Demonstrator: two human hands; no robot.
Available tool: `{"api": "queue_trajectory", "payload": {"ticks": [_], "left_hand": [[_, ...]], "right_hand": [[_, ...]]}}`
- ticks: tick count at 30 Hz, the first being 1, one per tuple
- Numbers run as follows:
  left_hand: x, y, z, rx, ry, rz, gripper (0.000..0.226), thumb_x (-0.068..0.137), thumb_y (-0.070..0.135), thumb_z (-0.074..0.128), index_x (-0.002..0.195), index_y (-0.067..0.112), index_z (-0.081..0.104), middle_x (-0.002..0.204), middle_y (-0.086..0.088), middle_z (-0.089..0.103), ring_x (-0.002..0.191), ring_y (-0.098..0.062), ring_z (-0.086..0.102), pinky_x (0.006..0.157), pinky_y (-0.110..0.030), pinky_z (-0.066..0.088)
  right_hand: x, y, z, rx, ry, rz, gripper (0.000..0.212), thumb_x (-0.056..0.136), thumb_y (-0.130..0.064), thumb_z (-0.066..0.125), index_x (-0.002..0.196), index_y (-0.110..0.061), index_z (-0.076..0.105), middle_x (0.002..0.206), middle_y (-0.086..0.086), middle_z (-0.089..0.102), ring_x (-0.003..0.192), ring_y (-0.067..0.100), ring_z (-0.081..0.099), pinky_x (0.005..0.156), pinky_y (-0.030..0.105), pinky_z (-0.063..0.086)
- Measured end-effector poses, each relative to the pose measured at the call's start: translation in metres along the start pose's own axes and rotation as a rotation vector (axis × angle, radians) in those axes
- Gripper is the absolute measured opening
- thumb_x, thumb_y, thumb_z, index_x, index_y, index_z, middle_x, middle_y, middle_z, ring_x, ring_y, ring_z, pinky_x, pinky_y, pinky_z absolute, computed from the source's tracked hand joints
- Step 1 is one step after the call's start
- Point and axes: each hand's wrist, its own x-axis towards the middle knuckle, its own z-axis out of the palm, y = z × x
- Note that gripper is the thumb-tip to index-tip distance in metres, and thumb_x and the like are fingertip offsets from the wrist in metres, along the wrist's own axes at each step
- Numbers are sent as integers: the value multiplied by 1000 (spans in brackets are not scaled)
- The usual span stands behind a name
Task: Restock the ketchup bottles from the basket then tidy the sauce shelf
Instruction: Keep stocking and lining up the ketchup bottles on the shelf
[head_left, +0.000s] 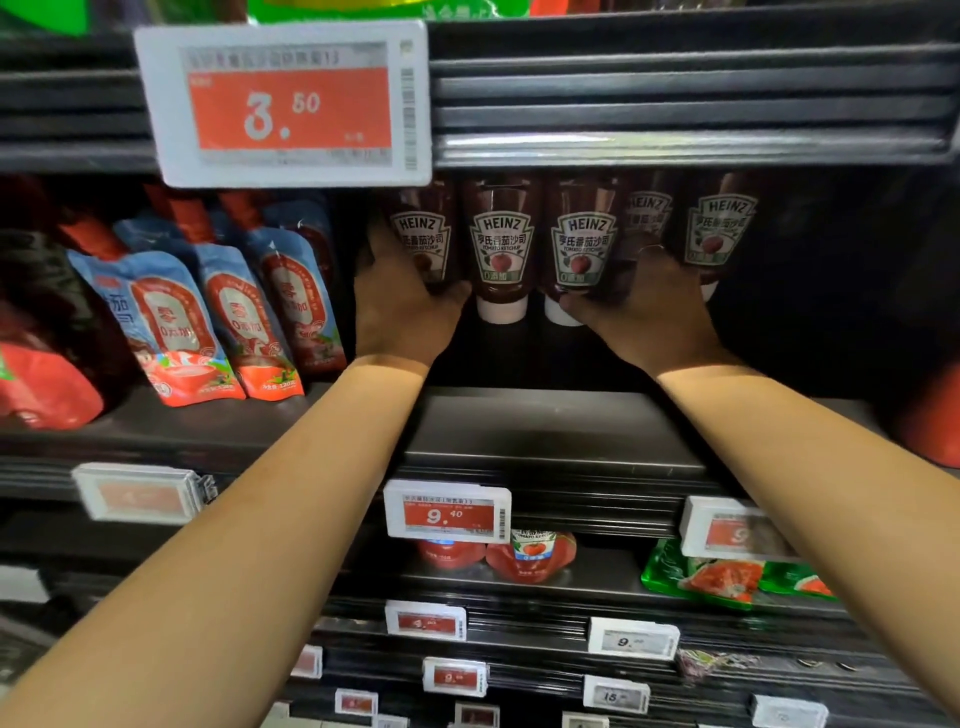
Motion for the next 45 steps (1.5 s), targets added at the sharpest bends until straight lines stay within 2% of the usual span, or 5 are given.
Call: {"api": "queue_trajectory", "payload": {"ticks": [12, 25, 33, 36, 45], "left_hand": [[7, -8, 2, 22, -80, -91, 70, 75, 27, 85, 135, 11, 54, 133, -6, 64, 125, -24, 59, 91, -19, 38], [2, -4, 4, -74, -198, -164, 97, 68, 35, 88, 145, 13, 32, 145, -11, 50, 135, -31, 47, 113, -42, 39], [-11, -1, -3, 72, -276, -178, 113, 71, 51, 83, 154, 8, 18, 156, -16, 33, 143, -38, 31, 113, -45, 32], [-17, 1, -11, 88, -270, -192, 100, 76, 46, 80, 151, 8, 26, 152, -17, 40, 139, -41, 38, 112, -46, 35], [-85, 11, -44, 197, -297, 75, 34, 86, 35, 76, 115, 17, 74, 115, -9, 72, 109, -29, 63, 87, -27, 41]], "right_hand": [[2, 2, -1, 87, -23, 52, 67, 64, -39, 93, 122, -20, 64, 115, -3, 74, 107, 11, 69, 96, 30, 54], [4, 8, 4, 210, -73, 107, 78, 56, -41, 97, 125, -23, 64, 116, -7, 74, 107, 6, 69, 98, 34, 55], [-17, 4, -11, 100, -66, 116, 76, 62, -42, 93, 128, -28, 58, 117, -17, 71, 104, -4, 62, 90, 8, 44], [-32, 7, -25, -23, -58, 162, 64, 68, -48, 87, 122, -28, 61, 112, -12, 70, 104, 6, 62, 73, 1, 37], [-83, 8, -72, -305, -225, 52, 46, 90, -41, 69, 129, -18, 62, 132, 6, 62, 121, 27, 56, 100, 28, 40]]}}
